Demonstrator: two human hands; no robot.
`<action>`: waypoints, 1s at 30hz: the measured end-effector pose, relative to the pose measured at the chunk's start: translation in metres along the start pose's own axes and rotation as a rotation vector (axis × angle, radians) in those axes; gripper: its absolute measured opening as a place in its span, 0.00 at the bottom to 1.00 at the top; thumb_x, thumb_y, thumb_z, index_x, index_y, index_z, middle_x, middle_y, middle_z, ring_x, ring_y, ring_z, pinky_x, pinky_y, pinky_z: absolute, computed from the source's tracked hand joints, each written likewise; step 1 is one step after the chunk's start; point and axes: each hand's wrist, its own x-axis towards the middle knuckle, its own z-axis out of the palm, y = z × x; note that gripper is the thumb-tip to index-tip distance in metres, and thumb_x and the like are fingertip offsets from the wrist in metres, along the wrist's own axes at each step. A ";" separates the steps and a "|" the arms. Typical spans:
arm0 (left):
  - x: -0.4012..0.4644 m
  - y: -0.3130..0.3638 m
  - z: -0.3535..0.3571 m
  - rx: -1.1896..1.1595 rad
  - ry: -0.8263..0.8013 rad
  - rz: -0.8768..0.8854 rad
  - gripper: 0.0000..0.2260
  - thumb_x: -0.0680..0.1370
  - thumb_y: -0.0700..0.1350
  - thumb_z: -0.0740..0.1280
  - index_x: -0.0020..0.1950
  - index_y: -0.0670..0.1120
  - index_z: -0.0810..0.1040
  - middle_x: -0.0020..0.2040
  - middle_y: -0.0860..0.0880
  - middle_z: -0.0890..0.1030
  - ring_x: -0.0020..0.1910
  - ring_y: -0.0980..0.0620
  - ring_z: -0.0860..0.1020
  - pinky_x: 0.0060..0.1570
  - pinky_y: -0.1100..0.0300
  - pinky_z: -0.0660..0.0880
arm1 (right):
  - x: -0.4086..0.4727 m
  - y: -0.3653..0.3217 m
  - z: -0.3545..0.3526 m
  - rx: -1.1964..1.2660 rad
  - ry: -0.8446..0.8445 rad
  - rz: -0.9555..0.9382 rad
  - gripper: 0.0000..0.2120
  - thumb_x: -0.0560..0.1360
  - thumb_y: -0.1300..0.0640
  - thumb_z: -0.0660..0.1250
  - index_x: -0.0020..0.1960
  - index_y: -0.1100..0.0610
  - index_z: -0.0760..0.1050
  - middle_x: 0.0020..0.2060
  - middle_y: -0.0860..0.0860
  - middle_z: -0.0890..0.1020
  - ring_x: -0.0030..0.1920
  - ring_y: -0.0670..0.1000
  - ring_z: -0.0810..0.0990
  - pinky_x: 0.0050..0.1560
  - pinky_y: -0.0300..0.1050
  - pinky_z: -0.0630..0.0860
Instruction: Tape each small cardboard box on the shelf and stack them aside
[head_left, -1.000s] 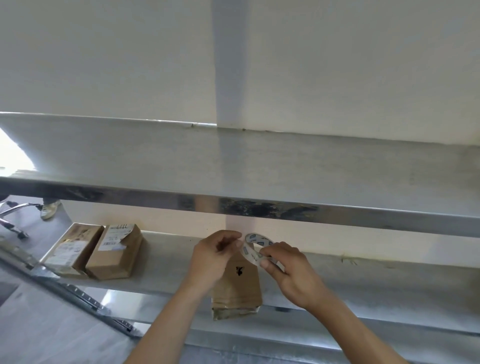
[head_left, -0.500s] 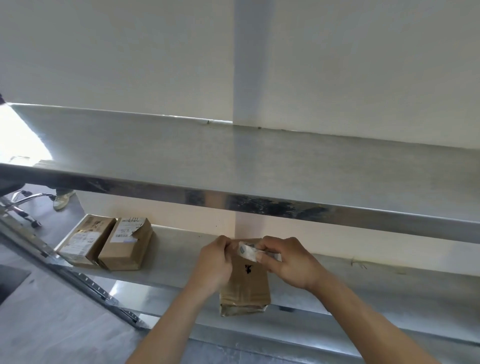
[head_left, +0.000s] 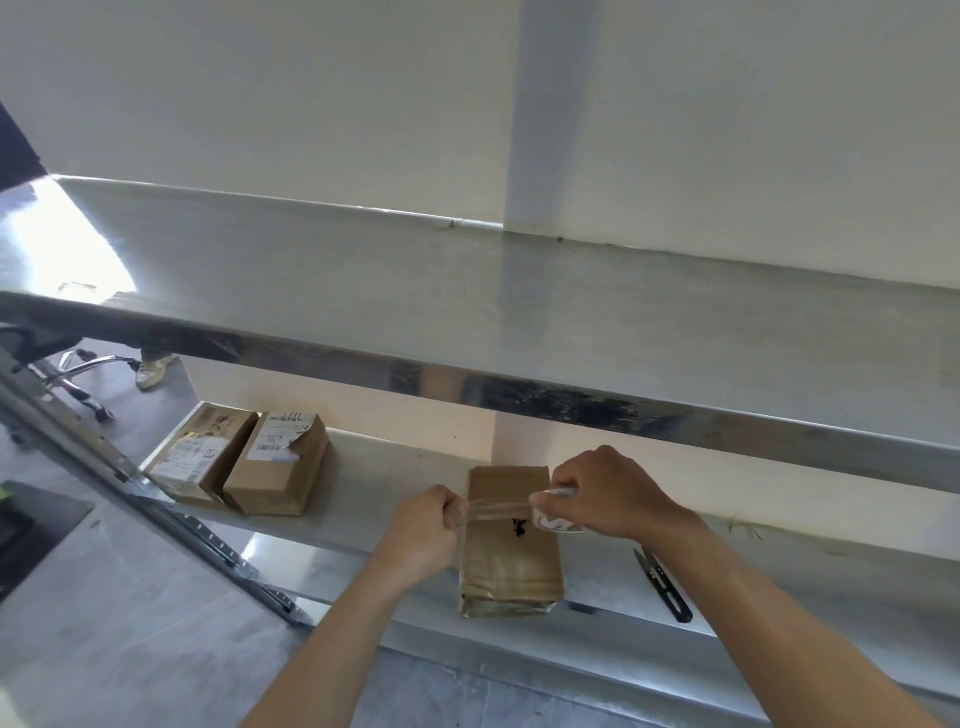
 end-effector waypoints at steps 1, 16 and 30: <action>0.001 -0.002 -0.002 0.006 -0.006 -0.012 0.12 0.86 0.49 0.57 0.51 0.45 0.75 0.48 0.48 0.81 0.47 0.52 0.77 0.44 0.60 0.71 | 0.002 0.002 -0.001 -0.040 -0.011 0.003 0.20 0.74 0.37 0.68 0.29 0.48 0.74 0.26 0.43 0.76 0.30 0.42 0.75 0.35 0.39 0.67; 0.021 -0.022 0.004 0.092 -0.140 -0.132 0.12 0.85 0.50 0.58 0.53 0.45 0.77 0.50 0.46 0.80 0.50 0.49 0.78 0.51 0.55 0.73 | 0.006 0.035 0.009 -0.138 -0.128 0.126 0.19 0.71 0.38 0.69 0.28 0.49 0.75 0.26 0.45 0.77 0.29 0.43 0.75 0.35 0.40 0.72; 0.009 -0.034 0.042 -0.472 0.012 -0.314 0.01 0.81 0.41 0.67 0.50 0.44 0.76 0.43 0.44 0.84 0.39 0.49 0.83 0.40 0.55 0.78 | 0.006 0.058 0.044 0.124 -0.205 0.141 0.23 0.76 0.44 0.69 0.31 0.59 0.73 0.26 0.51 0.72 0.29 0.48 0.70 0.35 0.44 0.67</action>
